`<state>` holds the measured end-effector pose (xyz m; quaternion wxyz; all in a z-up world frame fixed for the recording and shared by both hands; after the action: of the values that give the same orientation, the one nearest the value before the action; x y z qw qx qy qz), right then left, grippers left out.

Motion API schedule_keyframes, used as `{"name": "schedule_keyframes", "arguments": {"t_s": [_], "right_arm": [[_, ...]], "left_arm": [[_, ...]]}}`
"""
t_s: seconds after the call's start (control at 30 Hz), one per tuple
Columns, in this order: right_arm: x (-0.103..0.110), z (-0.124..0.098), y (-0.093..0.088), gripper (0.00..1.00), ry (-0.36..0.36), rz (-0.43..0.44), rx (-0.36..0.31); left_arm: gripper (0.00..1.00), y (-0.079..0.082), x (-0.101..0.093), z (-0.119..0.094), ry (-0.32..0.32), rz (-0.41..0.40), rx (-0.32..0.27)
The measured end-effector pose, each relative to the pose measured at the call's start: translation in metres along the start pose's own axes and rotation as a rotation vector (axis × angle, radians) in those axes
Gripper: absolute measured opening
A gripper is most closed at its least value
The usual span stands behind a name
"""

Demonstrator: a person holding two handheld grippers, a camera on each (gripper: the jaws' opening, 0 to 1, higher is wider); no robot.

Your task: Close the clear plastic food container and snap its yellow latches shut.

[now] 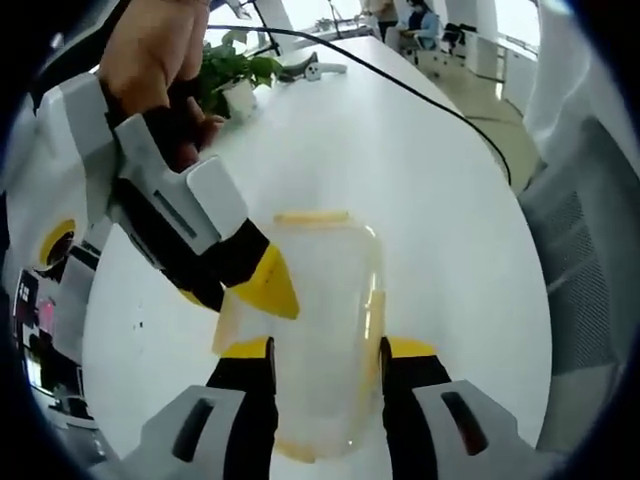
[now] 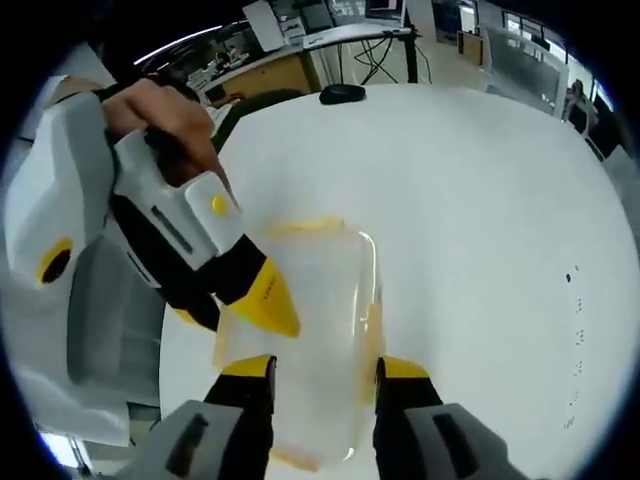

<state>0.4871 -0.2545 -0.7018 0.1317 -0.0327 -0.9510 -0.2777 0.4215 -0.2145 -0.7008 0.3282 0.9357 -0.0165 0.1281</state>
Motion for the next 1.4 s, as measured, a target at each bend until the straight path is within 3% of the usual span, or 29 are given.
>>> {"name": "schedule_keyframes", "arguments": {"t_s": [0.27, 0.33, 0.4, 0.53, 0.77, 1.07, 1.4], "right_arm": [[0.002, -0.001, 0.0, 0.39, -0.028, 0.042, -0.035], [0.003, -0.002, -0.001, 0.41, -0.038, 0.007, -0.017], [0.003, -0.004, -0.001, 0.44, -0.047, 0.003, -0.006], [0.004, -0.01, 0.003, 0.47, -0.069, -0.01, -0.035], [0.012, -0.013, 0.004, 0.54, -0.07, -0.004, -0.062], [0.023, -0.014, -0.007, 0.57, -0.087, -0.058, -0.007], [0.033, -0.018, -0.011, 0.63, -0.11, -0.087, 0.002]], "left_arm": [[0.4, 0.001, -0.001, -0.001, 0.009, 0.015, -0.017], [0.38, 0.004, 0.0, -0.001, 0.005, -0.043, -0.026], [0.34, 0.013, -0.004, -0.004, -0.037, -0.066, -0.083], [0.47, 0.012, -0.004, -0.007, -0.039, -0.032, -0.058], [0.48, 0.01, -0.001, -0.014, -0.06, -0.019, -0.041], [0.56, 0.003, 0.006, -0.02, -0.069, -0.006, -0.015], [0.6, -0.011, 0.014, -0.02, -0.084, -0.008, 0.034]]}}
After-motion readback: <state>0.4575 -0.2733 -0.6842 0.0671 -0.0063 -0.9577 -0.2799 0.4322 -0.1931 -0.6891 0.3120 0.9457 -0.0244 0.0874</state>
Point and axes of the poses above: the point that each gripper's makers call its tool centre point, and the gripper's own axes: z roughly forward along the fingers, x roughly to its left, y roughly out of its top, the point moved 4 cm from there along -z, roughly backward along the fingers, and after that the axes turned 8 degrees about -x, right-handed, at the moved point
